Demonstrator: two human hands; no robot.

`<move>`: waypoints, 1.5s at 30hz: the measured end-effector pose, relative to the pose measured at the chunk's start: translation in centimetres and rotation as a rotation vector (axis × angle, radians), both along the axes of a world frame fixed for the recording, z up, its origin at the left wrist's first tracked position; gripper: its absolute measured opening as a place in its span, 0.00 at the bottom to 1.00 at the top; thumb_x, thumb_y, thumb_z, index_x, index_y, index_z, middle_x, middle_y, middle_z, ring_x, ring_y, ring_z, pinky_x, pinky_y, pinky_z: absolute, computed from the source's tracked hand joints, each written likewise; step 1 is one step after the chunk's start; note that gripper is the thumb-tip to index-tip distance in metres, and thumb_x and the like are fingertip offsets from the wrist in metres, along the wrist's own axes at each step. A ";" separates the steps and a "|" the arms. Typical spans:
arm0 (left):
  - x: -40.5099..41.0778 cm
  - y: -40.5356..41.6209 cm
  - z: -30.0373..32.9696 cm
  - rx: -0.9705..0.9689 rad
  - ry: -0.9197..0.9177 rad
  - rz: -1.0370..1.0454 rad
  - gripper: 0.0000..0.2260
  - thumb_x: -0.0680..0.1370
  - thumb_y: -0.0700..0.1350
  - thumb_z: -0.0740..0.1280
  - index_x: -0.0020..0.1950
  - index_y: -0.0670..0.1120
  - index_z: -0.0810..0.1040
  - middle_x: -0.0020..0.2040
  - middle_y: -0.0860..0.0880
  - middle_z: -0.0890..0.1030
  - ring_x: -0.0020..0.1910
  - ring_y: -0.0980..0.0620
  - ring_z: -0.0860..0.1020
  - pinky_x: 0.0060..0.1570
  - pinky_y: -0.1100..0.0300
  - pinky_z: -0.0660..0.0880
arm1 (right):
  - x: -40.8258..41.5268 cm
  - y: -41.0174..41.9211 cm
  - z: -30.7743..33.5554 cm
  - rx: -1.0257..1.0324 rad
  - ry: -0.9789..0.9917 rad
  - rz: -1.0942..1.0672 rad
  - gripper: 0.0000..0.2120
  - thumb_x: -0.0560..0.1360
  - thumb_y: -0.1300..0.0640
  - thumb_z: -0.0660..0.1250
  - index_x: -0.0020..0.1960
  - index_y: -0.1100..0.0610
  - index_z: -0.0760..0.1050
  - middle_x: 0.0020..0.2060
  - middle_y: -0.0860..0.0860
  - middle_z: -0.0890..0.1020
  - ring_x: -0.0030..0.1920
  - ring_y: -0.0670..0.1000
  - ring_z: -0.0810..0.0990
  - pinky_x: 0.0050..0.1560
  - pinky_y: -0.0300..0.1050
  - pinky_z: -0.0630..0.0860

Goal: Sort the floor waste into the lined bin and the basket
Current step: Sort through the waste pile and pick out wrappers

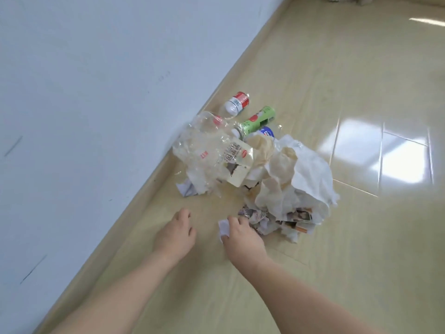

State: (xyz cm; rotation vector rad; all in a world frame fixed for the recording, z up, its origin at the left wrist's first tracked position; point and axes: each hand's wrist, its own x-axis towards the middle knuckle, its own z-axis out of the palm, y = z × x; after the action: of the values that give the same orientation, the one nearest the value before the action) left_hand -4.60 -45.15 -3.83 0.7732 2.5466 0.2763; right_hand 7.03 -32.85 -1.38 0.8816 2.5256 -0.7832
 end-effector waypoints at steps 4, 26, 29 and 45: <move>-2.3 1.3 -0.8 0.155 0.057 0.163 0.23 0.78 0.48 0.62 0.72 0.47 0.62 0.62 0.47 0.76 0.51 0.42 0.78 0.41 0.54 0.72 | -2.1 -0.4 -1.2 0.068 -0.080 0.070 0.15 0.79 0.57 0.59 0.64 0.58 0.63 0.60 0.56 0.67 0.54 0.59 0.78 0.40 0.46 0.66; 4.6 5.0 4.9 0.019 -0.624 0.078 0.08 0.65 0.40 0.62 0.32 0.47 0.62 0.28 0.49 0.70 0.25 0.49 0.74 0.24 0.63 0.62 | 6.7 8.9 3.8 -0.269 -0.307 0.020 0.11 0.75 0.66 0.57 0.48 0.56 0.75 0.37 0.57 0.82 0.27 0.50 0.76 0.31 0.41 0.75; 7.9 10.5 9.6 0.049 -0.648 -0.137 0.05 0.70 0.35 0.59 0.39 0.44 0.64 0.33 0.43 0.74 0.28 0.46 0.76 0.25 0.64 0.66 | 12.6 13.8 8.1 -0.235 -0.310 -0.073 0.04 0.75 0.64 0.62 0.46 0.57 0.74 0.34 0.56 0.80 0.26 0.49 0.74 0.29 0.38 0.72; 52.3 40.4 21.0 0.334 -0.750 -0.565 0.12 0.75 0.39 0.58 0.58 0.45 0.68 0.53 0.40 0.76 0.36 0.48 0.73 0.36 0.58 0.78 | 54.7 28.4 20.7 0.346 0.048 -1.069 0.07 0.79 0.57 0.61 0.46 0.58 0.76 0.48 0.57 0.78 0.48 0.58 0.77 0.41 0.42 0.70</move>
State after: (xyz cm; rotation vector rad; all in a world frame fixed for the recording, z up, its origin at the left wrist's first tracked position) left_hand 47.68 -4.79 17.13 1.1965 1.5315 0.6604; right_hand 61.76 -4.41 19.30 2.4160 2.1145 -0.6033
